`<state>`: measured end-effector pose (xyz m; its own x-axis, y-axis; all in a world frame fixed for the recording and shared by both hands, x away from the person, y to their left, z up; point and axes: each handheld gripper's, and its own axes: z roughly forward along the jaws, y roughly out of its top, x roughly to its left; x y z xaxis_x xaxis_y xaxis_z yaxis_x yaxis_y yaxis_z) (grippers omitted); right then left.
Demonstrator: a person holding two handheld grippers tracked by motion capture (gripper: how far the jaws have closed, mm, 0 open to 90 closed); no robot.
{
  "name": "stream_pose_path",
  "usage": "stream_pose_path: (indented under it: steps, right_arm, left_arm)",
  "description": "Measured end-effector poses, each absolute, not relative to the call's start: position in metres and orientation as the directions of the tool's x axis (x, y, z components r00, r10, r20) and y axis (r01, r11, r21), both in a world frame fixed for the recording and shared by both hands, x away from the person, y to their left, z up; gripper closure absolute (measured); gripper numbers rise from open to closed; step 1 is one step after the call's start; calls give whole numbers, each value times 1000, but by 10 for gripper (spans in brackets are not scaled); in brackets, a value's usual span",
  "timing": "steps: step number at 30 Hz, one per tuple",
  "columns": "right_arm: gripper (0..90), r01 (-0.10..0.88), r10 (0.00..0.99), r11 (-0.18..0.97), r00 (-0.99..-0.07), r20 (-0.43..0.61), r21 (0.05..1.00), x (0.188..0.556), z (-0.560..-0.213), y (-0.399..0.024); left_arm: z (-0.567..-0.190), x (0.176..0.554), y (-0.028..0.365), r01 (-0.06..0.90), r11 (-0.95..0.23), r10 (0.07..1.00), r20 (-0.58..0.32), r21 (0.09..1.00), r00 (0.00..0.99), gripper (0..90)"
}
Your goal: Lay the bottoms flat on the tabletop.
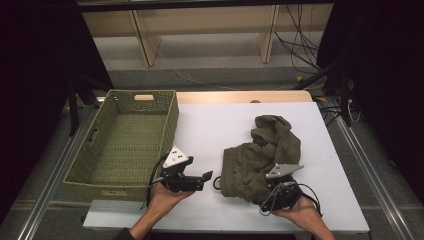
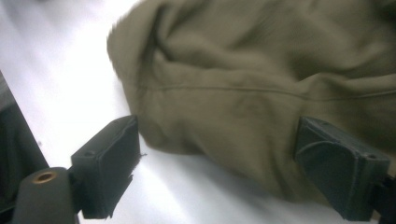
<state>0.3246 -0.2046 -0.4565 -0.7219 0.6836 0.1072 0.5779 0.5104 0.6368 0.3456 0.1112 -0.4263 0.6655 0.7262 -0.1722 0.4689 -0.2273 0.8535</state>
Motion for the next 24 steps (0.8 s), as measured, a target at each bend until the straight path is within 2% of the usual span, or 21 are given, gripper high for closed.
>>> stream_pose_path:
  steps: [5,7,10,12,15,20,21,22,23,24]
  right_arm:
    - [154,582,666,576,-741,84,574,330,-473,-187]
    - [275,583,681,590,-731,44,558,337,-477,-181]
    - [574,586,706,557,-708,38,588,347,-473,-178]
    - [713,586,720,516,-691,53,625,355,-469,-175]
    - [806,567,730,505,-683,28,650,370,-464,-160]
    - [807,578,736,464,-673,71,671,400,-467,-133]
    - [749,593,735,440,-669,109,675,404,-466,-132]
    - [749,593,735,440,-669,109,675,404,-466,-132]
    - [697,592,726,433,-676,126,680,404,-465,-134]
    - [599,598,719,424,-679,149,680,403,-462,-137]
  left_arm:
    - [-426,346,110,465,-232,725,-167,854,668,152]
    - [-425,347,110,466,-224,728,-171,856,664,152]
    - [-425,346,110,453,-222,732,-160,863,663,156]
    - [-424,348,111,460,-205,737,-172,864,653,157]
    - [-423,348,112,451,-201,743,-165,870,649,160]
    - [-422,348,115,455,-192,754,-166,870,636,161]
    - [-422,348,116,454,-195,755,-162,869,636,161]
    - [-422,348,116,454,-195,755,-162,869,636,161]
    - [-422,348,116,453,-193,753,-164,870,637,161]
    - [-421,347,116,454,-190,751,-169,871,639,161]
